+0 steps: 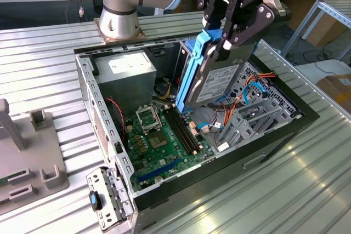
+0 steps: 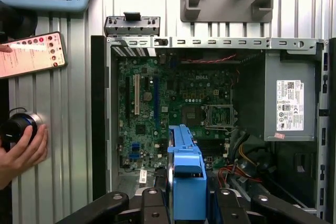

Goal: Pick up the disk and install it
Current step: 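Pick up the disk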

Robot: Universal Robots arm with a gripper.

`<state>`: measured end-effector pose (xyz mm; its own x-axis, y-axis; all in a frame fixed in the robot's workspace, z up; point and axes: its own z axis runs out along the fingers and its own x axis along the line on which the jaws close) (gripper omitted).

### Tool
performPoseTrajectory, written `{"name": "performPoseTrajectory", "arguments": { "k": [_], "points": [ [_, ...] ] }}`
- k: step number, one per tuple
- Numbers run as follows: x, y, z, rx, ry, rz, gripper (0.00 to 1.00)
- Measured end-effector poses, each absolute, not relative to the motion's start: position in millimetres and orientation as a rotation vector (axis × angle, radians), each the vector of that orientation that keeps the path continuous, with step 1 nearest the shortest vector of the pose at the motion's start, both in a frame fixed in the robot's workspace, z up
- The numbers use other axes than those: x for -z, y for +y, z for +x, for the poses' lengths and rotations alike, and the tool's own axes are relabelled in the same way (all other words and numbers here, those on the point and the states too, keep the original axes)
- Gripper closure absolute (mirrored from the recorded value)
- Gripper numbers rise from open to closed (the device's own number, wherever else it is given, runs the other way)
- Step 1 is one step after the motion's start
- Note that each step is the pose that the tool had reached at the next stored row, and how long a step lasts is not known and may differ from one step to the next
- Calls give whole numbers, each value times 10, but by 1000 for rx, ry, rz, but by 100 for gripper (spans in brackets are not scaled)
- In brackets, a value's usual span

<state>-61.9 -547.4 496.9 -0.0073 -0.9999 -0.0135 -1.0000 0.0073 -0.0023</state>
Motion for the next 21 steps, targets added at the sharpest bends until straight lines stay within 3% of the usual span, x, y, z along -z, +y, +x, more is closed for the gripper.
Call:
{"name": "performPoseTrajectory", "arguments": {
  "k": [16,21],
  "points": [
    [-4969,-5478,-355,-13,2221,-2205,63],
    [-4969,-5651,-345,-13,2221,-2205,63]
  ]
}}
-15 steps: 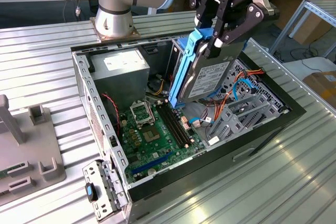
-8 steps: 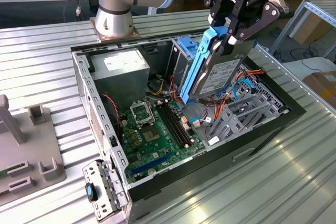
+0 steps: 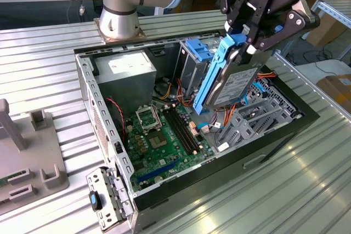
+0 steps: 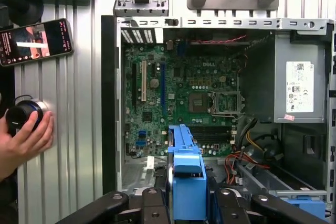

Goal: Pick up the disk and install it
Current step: 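Pick up the disk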

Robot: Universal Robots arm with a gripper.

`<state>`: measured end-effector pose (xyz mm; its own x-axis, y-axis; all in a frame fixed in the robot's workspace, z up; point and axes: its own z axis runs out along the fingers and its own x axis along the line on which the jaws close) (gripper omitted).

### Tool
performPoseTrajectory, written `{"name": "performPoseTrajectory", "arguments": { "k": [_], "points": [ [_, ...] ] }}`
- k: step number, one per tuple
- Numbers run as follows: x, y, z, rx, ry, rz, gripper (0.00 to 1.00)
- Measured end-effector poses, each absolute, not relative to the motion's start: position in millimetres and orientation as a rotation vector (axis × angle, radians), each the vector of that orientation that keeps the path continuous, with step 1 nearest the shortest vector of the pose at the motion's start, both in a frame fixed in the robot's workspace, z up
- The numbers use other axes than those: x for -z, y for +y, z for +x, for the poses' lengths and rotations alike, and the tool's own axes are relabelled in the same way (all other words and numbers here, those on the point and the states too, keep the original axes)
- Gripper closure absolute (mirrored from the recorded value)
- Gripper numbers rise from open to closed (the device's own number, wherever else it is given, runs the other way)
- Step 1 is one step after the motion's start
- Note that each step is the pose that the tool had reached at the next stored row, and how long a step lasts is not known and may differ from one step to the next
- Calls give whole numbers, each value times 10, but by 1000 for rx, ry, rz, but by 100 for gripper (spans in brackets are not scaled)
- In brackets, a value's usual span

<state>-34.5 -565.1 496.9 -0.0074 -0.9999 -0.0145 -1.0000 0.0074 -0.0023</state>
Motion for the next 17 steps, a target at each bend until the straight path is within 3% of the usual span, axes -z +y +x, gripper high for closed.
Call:
{"name": "performPoseTrajectory", "arguments": {
  "k": [8,17],
  "points": [
    [-4967,-5841,-223,-14,2221,-2205,63],
    [-4951,-5841,572,-13,2221,-2205,63]
  ]
}}
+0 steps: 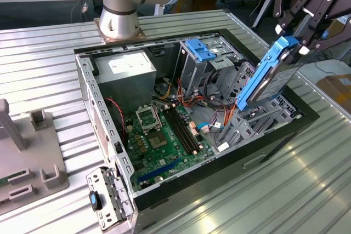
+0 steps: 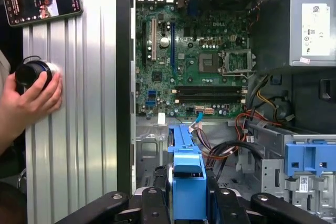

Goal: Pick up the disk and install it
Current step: 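Pick up the disk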

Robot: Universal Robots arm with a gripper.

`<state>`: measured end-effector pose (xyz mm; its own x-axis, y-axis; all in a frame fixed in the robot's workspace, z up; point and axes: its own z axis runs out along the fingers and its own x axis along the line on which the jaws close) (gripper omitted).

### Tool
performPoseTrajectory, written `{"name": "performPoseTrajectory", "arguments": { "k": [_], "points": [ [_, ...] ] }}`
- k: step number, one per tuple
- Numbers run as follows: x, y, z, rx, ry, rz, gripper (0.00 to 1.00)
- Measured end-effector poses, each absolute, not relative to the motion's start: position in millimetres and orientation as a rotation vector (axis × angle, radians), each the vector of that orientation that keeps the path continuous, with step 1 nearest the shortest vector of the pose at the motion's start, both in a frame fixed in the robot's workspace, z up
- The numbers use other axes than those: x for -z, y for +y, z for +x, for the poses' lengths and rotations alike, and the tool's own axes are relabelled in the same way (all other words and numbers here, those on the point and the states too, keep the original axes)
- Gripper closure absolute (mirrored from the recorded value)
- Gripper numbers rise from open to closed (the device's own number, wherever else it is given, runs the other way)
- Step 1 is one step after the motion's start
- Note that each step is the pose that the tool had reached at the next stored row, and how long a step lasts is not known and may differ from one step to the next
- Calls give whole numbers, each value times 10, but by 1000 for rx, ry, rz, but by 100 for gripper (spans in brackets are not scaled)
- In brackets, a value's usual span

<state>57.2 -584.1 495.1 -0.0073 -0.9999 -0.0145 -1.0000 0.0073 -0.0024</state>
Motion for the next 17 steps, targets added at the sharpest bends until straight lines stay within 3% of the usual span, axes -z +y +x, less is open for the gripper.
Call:
{"name": "performPoseTrajectory", "arguments": {
  "k": [17],
  "points": [
    [-5022,-5991,703,-32,2214,-2196,63]
  ]
}}
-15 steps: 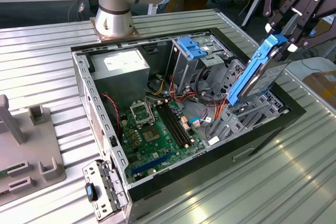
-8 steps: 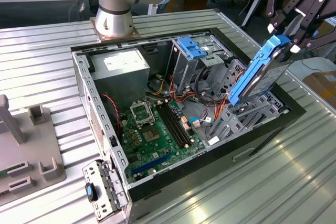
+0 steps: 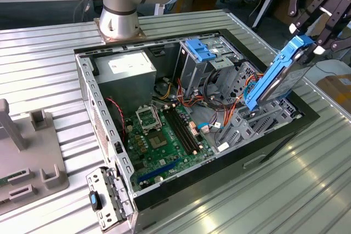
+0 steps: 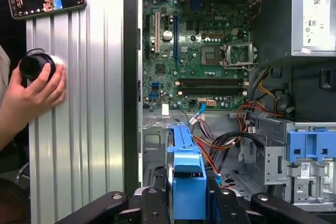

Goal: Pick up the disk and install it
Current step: 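Pick up the disk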

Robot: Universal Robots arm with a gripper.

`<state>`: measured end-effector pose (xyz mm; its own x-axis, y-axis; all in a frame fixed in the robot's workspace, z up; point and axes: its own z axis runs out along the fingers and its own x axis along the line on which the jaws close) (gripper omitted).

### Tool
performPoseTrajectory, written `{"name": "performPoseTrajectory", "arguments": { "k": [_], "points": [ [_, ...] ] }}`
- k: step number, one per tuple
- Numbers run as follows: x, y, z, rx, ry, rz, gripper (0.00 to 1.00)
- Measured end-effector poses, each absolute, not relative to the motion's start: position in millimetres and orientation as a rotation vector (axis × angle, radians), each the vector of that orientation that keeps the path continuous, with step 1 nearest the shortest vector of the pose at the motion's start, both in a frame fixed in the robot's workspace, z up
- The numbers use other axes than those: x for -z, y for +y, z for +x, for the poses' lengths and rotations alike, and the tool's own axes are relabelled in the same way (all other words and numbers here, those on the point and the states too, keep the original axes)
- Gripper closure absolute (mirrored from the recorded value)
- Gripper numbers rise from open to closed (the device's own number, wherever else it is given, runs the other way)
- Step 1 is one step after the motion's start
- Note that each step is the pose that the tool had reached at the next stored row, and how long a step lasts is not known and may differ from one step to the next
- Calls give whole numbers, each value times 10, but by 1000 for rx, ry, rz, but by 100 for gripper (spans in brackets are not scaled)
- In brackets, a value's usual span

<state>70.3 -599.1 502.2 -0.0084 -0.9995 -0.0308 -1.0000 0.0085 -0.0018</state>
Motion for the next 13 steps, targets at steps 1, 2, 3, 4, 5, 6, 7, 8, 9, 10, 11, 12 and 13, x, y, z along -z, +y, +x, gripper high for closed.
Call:
{"name": "performPoseTrajectory", "arguments": {
  "k": [1,2,3,4,5,6,7,8,9,10,11,12,13],
  "points": [
    [-5006,-6001,732,-32,2215,-2196,63],
    [-4995,-6007,745,-32,2214,-2196,63],
    [-4984,-6011,750,-32,2214,-2195,63],
    [-4945,-6014,754,-31,2215,-2195,63],
    [-4901,-6015,756,-32,2214,-2195,63],
    [-4881,-6015,761,-32,2214,-2196,63],
    [-4872,-6013,766,-32,2214,-2196,63],
    [-4865,-6012,770,-32,2214,-2196,63],
    [-4862,-6007,772,-32,2215,-2196,63],
    [-4860,-6004,773,-32,2215,-2195,63],
    [-4858,-6002,774,-32,2214,-2196,63],
    [-4860,-5973,775,-32,2214,-2196,63],
    [-4859,-5954,775,-32,2214,-2196,63]
  ]
}}
